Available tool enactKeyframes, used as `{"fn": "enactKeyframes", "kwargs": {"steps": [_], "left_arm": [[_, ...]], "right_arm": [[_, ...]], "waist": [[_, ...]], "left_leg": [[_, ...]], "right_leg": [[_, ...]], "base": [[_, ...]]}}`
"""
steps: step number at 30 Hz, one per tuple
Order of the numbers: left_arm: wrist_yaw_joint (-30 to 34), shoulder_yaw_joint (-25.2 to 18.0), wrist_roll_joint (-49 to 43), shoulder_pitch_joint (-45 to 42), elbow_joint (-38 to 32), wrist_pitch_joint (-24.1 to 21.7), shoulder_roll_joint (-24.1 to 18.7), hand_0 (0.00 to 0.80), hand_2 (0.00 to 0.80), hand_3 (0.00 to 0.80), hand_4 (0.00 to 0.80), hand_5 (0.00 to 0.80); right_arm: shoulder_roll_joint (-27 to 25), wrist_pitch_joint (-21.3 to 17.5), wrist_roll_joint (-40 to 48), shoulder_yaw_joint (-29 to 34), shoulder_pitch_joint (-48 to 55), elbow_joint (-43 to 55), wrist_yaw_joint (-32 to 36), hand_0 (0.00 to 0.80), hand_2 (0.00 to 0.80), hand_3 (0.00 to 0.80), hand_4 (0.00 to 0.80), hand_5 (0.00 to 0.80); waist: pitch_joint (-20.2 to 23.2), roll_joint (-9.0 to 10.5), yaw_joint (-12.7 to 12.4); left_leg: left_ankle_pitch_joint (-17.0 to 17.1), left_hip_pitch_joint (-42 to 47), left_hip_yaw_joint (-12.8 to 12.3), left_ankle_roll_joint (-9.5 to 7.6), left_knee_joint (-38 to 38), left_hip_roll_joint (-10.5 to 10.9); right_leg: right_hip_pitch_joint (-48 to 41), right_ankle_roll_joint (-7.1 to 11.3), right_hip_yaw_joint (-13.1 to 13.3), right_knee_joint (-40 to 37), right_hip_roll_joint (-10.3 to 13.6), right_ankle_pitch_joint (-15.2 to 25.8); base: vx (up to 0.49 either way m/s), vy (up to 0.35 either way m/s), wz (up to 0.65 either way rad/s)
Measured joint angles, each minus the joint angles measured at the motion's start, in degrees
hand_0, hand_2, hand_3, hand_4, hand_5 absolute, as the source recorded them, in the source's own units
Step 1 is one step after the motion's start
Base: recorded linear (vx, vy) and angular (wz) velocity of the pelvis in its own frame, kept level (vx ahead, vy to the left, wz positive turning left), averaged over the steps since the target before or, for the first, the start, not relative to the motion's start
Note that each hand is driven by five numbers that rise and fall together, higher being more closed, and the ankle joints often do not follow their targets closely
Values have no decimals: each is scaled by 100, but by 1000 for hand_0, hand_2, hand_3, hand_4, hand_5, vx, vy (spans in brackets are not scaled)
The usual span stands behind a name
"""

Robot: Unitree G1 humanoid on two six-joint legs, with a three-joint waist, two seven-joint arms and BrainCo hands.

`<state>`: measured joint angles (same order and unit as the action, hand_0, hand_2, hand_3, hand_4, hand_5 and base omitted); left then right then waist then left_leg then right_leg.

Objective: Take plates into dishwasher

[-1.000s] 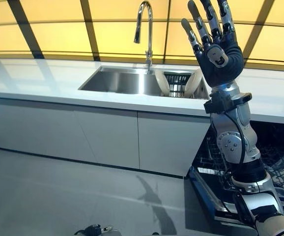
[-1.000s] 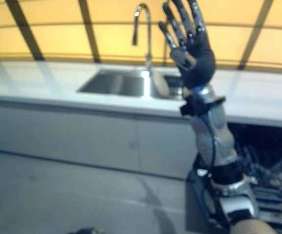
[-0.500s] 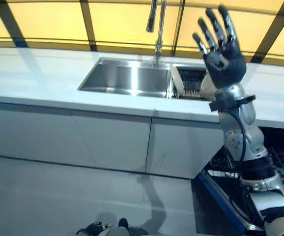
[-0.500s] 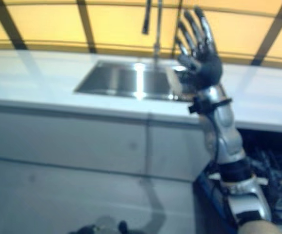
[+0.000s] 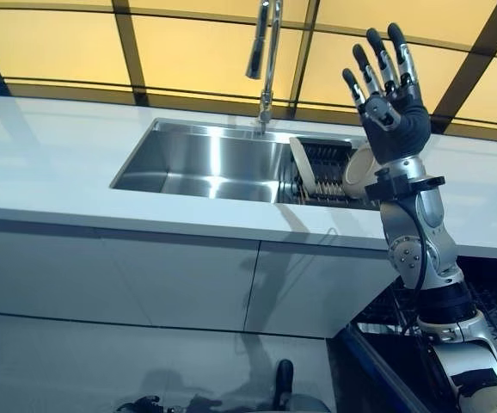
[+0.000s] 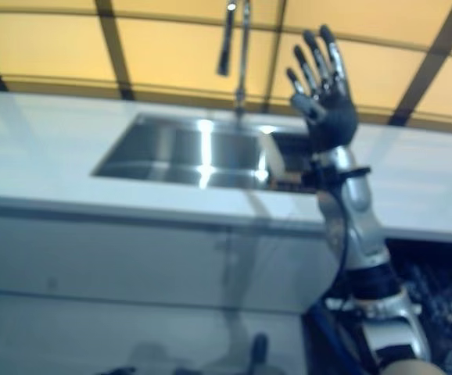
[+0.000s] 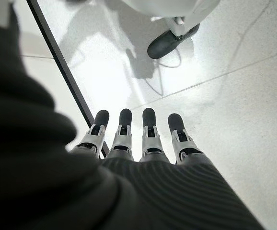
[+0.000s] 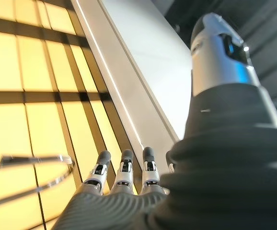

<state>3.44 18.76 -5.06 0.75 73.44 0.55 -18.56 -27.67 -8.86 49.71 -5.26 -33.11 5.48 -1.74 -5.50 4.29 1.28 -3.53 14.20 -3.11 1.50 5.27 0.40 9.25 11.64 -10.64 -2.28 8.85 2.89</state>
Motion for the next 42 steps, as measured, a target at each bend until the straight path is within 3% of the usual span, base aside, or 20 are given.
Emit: {"fn": "enactKeyframes", "kwargs": {"steps": [1,4,5,9,13,14,16,17,18,19,20,22,23,26,29,31,33,34,38,42], "left_arm": [[0,-9,-47,-73,17,-11,48,0,0,0,0,0],[12,-30,-74,-64,76,-107,231,0,0,0,0,0],[22,-88,-89,25,153,-114,269,0,0,0,0,0],[120,-269,-90,70,162,-115,337,0,0,0,0,0],[90,-276,-49,6,152,-254,346,0,0,0,0,0],[46,-312,-18,1,99,-279,358,0,0,0,0,0],[-21,-306,22,-20,-115,-342,355,0,0,0,0,0],[-24,-324,22,-13,-161,-347,394,0,0,0,0,0],[-50,-316,22,-67,-263,-358,409,0,0,0,0,0],[-51,-286,21,-90,-395,-374,387,0,0,0,0,0],[-80,-293,16,-36,-531,-359,298,0,0,0,0,0],[-43,-213,9,-92,-563,-360,284,0,0,0,0,0],[-43,-190,8,-67,-592,-358,276,0,0,0,0,0],[-47,-196,13,-66,-610,-257,245,0,0,0,0,0],[-56,-201,13,-87,-609,-241,284,0,0,0,0,0],[-56,-200,15,-106,-599,-235,290,0,0,0,0,0],[-55,-201,15,-117,-608,-194,351,0,0,0,0,0],[-54,-201,16,-97,-622,-176,357,0,0,0,0,0],[-61,-199,24,21,-692,-99,330,0,0,0,0,0],[-65,-199,22,176,-732,-91,221,0,0,0,0,0]], "right_arm": [[-24,0,-3,51,2,-37,-12,0,0,0,0,0],[-227,19,-28,151,-62,-72,-69,0,0,0,0,0],[-353,31,-66,173,-103,-83,-120,0,0,0,0,0],[-465,112,-77,253,-192,-73,-194,0,0,0,0,0],[-457,195,-89,248,-206,-31,-174,0,0,0,0,0],[-451,198,-129,247,-192,-31,-182,0,0,0,0,0],[-412,206,-211,245,-191,-22,-189,0,0,0,0,0],[-405,186,-269,239,-142,16,-229,0,0,0,0,0],[-414,195,-371,205,-131,-44,-286,0,0,0,0,0],[-428,212,-444,212,-196,-114,-378,0,0,0,0,0],[-428,208,-506,254,-162,-140,-476,0,0,0,0,0],[-389,312,-624,176,-65,-331,-692,0,0,0,0,0],[-445,345,-638,180,-89,-348,-779,0,0,0,0,0],[-480,465,-653,176,-97,-405,-986,0,0,0,0,0],[-491,505,-652,141,-106,-710,-1010,0,0,0,0,0],[-549,558,-652,141,-105,-798,-1077,0,0,0,0,0],[-738,629,-654,150,-101,-798,-1176,0,0,0,0,0],[-800,657,-671,209,-57,-796,-1250,0,0,0,0,0],[-951,733,-737,380,-13,-834,-1615,0,0,0,0,0],[-1064,733,-840,557,-14,-939,-1977,0,0,0,0,0]], "waist": [[53,-48,107],[140,-502,111],[124,-540,129],[116,-508,232],[240,-299,112],[247,-256,77],[270,-129,36],[252,-109,-14],[262,-248,-149],[229,-324,-256],[200,-175,-166],[168,-103,-80],[136,-60,-104],[36,37,-345],[-123,-133,-557],[-157,-219,-502],[-144,-457,-494],[-157,-494,-402],[-158,-404,-88],[-170,-298,-65]], "left_leg": [[-113,154,122,121,-3,-91],[-306,224,241,319,-141,-545],[-391,204,329,373,-276,-653],[-513,181,140,570,-862,-852],[-461,-840,305,711,-2864,-789],[-207,-1246,373,1036,-3542,-771],[456,-1681,433,1103,-4343,-630],[741,-1831,492,959,-4493,-554],[841,-1894,443,732,-4316,-676],[586,-1879,363,824,-4196,-843],[284,-1844,320,900,-4036,-817],[98,-1570,-46,818,-2751,-776],[118,-1569,-210,789,-2037,-604],[387,-1572,-224,488,-392,-266],[617,-1572,27,407,-339,-314],[621,-1509,8,405,-308,-339],[621,-1253,-3,409,-243,-472],[906,-1185,-71,259,-125,-456],[887,-1146,-189,-16,-38,-154],[814,-1035,-282,-97,-29,-69]], "right_leg": [[-36,-212,4,213,-71,246],[-163,-289,6,320,-535,300],[-200,-357,0,360,-634,328],[-413,-752,-219,478,-768,230],[-623,-760,-241,72,-750,219],[-732,-779,-257,-16,-748,208],[-810,-832,-245,-122,-608,230],[-838,-808,-286,-244,-620,107],[-776,-629,-290,95,-689,-130],[-308,-1240,-163,1725,-625,-568],[-253,-1615,5,2177,-516,-1220],[-621,-1712,18,1452,-657,-856],[-760,-1735,105,1005,-684,-608],[-1200,-1702,553,-40,-865,-28],[-1486,-1742,903,-297,-1093,48],[-1486,-1737,926,-293,-1092,-24],[-1464,-1561,801,-289,-1124,-42],[-1454,-1441,758,-285,-1083,-42],[-1460,-1116,667,-270,-757,-35],[-1536,-1035,711,-263,-673,-67]], "base": [[364,-138,50],[566,-269,31],[474,-302,34],[407,-325,18],[304,-291,-18],[154,-188,-3],[190,-162,-6],[281,-140,-25],[219,-14,-32],[222,7,-8],[214,30,52],[201,55,76],[192,79,44],[125,83,9],[57,137,-43],[33,133,-66],[41,130,-77],[39,139,-47],[19,111,-9],[1,90,-7]]}}
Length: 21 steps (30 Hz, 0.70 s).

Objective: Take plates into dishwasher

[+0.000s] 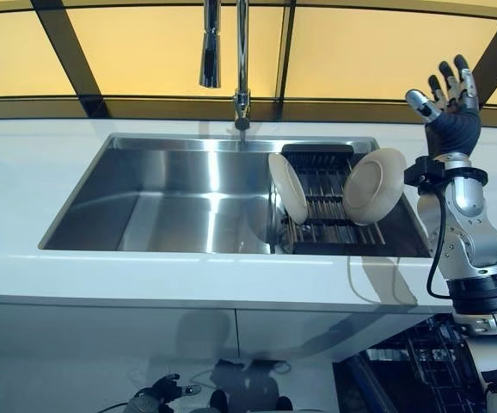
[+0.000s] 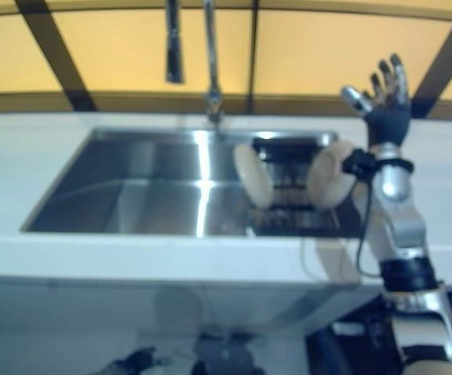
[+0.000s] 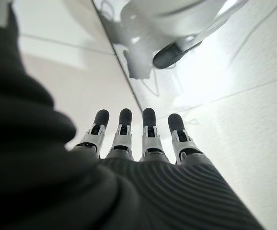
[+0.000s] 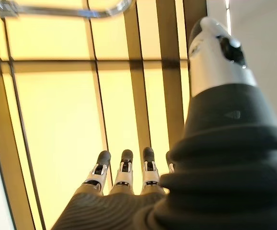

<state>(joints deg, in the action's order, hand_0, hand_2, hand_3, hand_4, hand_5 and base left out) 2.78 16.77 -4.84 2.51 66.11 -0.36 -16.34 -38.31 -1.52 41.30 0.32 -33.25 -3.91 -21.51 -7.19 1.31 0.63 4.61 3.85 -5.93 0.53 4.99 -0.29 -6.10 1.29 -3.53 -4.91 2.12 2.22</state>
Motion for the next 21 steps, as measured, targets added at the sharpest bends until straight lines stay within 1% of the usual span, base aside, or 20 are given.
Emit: {"fn": "enactKeyframes", "kwargs": {"steps": [3,4,7,11,13,14,19,21], "left_arm": [[7,1,0,-22,4,23,-112,0,0,0,0,0],[8,4,0,-42,5,57,-131,0,0,0,0,0],[21,33,0,-105,43,129,-186,0,0,0,0,0],[77,52,-1,-139,42,235,-302,0,0,0,0,0],[118,57,-1,-114,35,237,-317,0,0,0,0,0],[127,65,0,-96,30,244,-319,0,0,0,0,0],[184,193,-1,15,-50,348,-373,0,0,0,0,0],[187,248,0,17,-69,368,-403,0,0,0,0,0]], "right_arm": [[-143,43,-96,107,1,-291,-154,0,0,0,0,0],[-208,63,-136,185,1,-370,-185,0,0,0,0,0],[-613,247,-187,248,-2,-699,-240,0,0,0,0,0],[-857,750,-177,361,-13,-1248,-211,0,0,0,0,0],[-975,1054,-118,357,-20,-1583,-150,0,0,0,0,0],[-1028,1210,-64,351,-39,-1764,-108,0,0,0,0,0],[-1217,1879,355,270,-355,-2727,80,0,0,0,0,0],[-1300,2100,503,62,-580,-3046,237,0,0,0,0,0]], "waist": [[56,134,9],[75,166,6],[142,273,-2],[264,436,13],[301,476,20],[311,492,34],[318,502,14],[318,503,19]], "left_leg": [[-41,60,-52,14,32,-17],[-48,56,-58,22,32,-21],[-63,51,-148,31,31,-26],[-102,52,-300,19,31,-52],[-105,46,-340,3,30,-50],[-105,49,-351,0,29,-43],[-106,54,-366,-13,32,-33],[-111,53,-373,-17,33,-40]], "right_leg": [[-31,17,1,0,-8,-5],[-19,48,2,-2,-8,-24],[50,61,18,-17,7,-18],[124,114,-18,-15,37,26],[126,119,-21,-1,45,47],[128,80,-17,4,47,95],[130,101,-22,7,57,116],[135,124,-22,6,56,131]], "base": [[17,78,-6],[25,58,-5],[19,42,-13],[24,36,-23],[22,26,-14],[26,26,-8],[16,19,-2],[35,18,-2]]}}
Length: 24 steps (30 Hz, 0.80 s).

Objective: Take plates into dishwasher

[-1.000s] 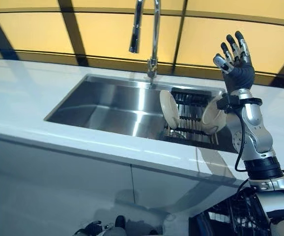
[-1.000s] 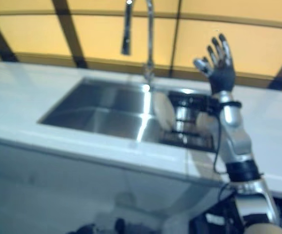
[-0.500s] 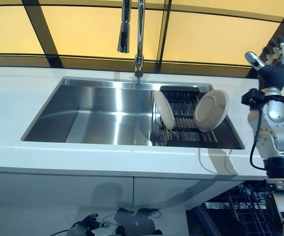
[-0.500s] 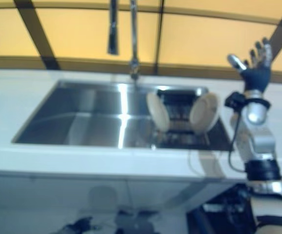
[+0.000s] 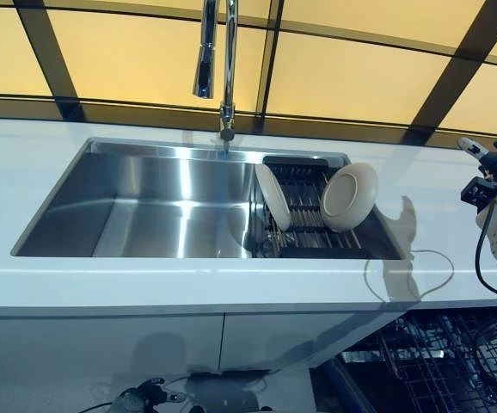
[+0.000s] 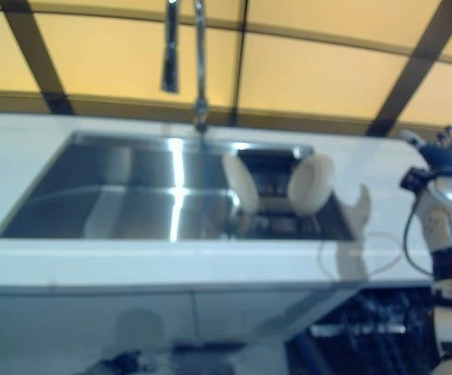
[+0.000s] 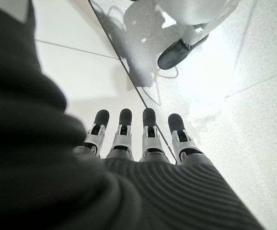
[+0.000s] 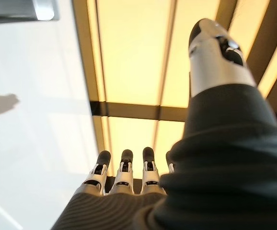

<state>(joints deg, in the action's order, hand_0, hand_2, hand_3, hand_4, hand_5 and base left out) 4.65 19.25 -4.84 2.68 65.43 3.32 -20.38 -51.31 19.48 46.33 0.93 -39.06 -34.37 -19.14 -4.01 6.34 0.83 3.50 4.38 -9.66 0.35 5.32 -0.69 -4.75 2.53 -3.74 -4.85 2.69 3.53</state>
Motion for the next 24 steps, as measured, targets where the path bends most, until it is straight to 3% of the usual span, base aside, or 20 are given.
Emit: {"fn": "enactKeyframes", "kwargs": {"steps": [10,24], "left_arm": [[47,107,-4,-16,-18,107,-110,0,0,0,0,0],[46,189,-8,-41,-16,96,-135,0,0,0,0,0]], "right_arm": [[-153,781,427,-453,-422,-285,834,0,0,0,0,0],[60,1147,612,-843,-572,-317,1355,0,0,0,0,0]], "waist": [[21,138,-26],[19,147,-37]], "left_leg": [[8,0,-53,-4,-2,9],[20,-4,24,-26,0,22]], "right_leg": [[24,39,-88,-15,44,-18],[-7,44,-200,-3,61,9]], "base": [[8,0,-1],[2,-4,2]]}}
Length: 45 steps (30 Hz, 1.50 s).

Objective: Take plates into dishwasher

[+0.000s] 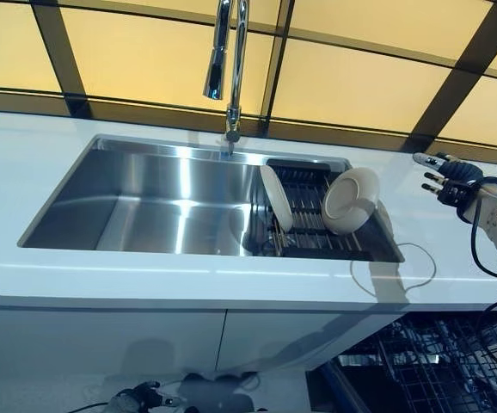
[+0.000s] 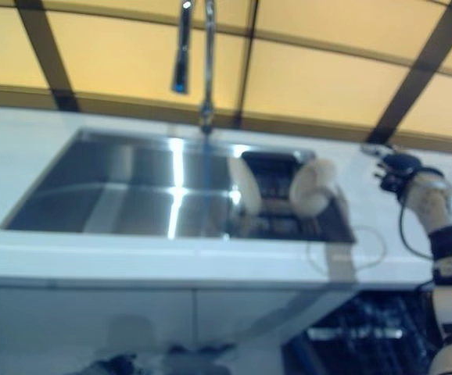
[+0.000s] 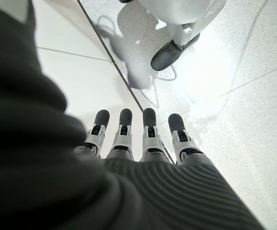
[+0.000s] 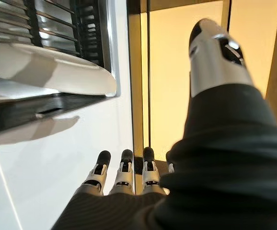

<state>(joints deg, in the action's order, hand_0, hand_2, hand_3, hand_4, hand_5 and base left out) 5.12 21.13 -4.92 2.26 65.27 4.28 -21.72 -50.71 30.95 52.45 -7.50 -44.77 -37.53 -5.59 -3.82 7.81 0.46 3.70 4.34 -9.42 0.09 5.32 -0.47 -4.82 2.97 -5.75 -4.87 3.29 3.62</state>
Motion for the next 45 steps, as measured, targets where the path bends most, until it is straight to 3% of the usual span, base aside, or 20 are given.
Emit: {"fn": "enactKeyframes", "kwargs": {"steps": [10,14,31,45], "left_arm": [[-2,14,-5,-4,-2,-14,-2,0,0,0,0,0],[-3,14,-3,-4,-2,-14,-2,0,0,0,0,0],[-6,122,-2,-3,-3,-42,-2,0,0,0,0,0],[-6,136,2,-1,-51,-116,-3,0,0,0,0,0]], "right_arm": [[403,90,10,-10,2,-48,-68,0,0,0,0,0],[404,89,68,-10,1,-207,-135,0,0,0,0,0],[404,86,127,4,1,-601,-483,0,0,0,0,0],[405,69,126,20,0,-860,-632,0,0,0,0,0]], "waist": [[-10,-14,-22],[-56,-42,-125],[-250,-127,-139],[-356,-167,-144]], "left_leg": [[10,3,81,-11,-1,10],[14,4,107,-7,0,14],[67,-84,355,-34,-3,75],[69,-93,387,-37,-4,78]], "right_leg": [[-44,-25,-129,1,16,16],[-55,-25,-144,0,19,15],[-92,-46,-408,0,69,-21],[-98,-46,-421,0,72,-22]], "base": [[0,-16,3],[-1,-13,2],[1,-11,8],[0,-1,0]]}}
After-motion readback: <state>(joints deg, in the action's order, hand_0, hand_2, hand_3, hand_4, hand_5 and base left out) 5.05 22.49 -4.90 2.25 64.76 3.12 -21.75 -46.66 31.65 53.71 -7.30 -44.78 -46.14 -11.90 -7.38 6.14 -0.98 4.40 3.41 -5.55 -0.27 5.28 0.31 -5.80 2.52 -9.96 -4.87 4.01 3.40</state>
